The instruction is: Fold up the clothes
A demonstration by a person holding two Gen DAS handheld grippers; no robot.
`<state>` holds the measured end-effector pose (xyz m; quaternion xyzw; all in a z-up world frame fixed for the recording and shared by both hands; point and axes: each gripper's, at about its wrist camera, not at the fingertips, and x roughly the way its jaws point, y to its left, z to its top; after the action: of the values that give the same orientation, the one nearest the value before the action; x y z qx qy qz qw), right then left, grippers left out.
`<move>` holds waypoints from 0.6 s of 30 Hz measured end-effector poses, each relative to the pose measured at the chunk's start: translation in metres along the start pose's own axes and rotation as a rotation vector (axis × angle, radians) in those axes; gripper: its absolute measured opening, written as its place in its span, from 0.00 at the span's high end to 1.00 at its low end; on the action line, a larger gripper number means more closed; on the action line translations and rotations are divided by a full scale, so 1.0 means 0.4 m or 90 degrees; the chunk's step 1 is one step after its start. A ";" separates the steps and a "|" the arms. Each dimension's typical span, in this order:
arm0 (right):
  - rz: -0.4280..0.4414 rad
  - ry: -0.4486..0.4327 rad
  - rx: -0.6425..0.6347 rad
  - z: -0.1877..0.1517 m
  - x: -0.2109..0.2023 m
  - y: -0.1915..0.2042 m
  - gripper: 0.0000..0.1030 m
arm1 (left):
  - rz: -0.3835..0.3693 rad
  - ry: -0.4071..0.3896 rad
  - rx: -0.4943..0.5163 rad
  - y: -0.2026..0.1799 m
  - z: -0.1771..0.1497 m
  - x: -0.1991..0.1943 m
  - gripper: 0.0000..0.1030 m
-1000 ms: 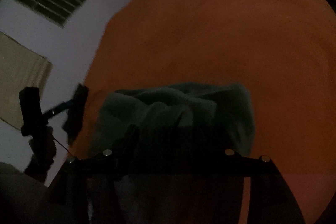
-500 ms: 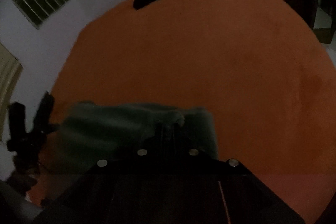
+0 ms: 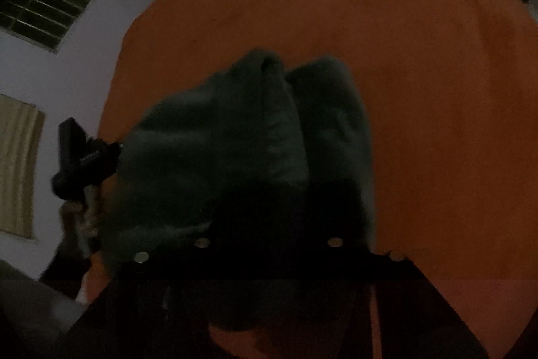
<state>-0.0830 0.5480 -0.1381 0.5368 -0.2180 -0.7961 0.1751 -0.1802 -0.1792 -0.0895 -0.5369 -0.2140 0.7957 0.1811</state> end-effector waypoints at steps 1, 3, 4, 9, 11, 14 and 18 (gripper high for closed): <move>-0.008 -0.006 -0.004 -0.003 -0.005 0.000 0.86 | -0.006 -0.015 -0.002 -0.008 0.003 -0.011 0.80; -0.023 -0.019 -0.012 -0.008 -0.015 0.001 0.87 | -0.015 -0.035 0.000 -0.021 0.013 -0.023 0.80; -0.031 -0.025 -0.016 -0.011 -0.019 0.001 0.87 | -0.004 -0.032 0.010 -0.026 0.016 -0.016 0.80; -0.056 0.030 0.002 -0.050 0.036 -0.056 0.84 | 0.059 0.015 0.019 -0.009 -0.012 0.061 0.67; -0.054 0.029 0.005 -0.066 0.023 -0.071 0.83 | 0.061 0.012 0.025 -0.023 -0.020 0.012 0.63; -0.087 -0.014 -0.027 -0.076 -0.063 -0.043 0.73 | 0.037 -0.002 0.092 -0.077 -0.088 -0.051 0.54; -0.051 -0.044 -0.071 -0.099 -0.154 0.037 0.64 | 0.005 -0.022 0.180 -0.149 -0.177 -0.136 0.46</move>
<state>-0.0232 0.5607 -0.0954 0.5065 -0.1576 -0.8314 0.1653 -0.0913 -0.1470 -0.0389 -0.4933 -0.1003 0.8276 0.2482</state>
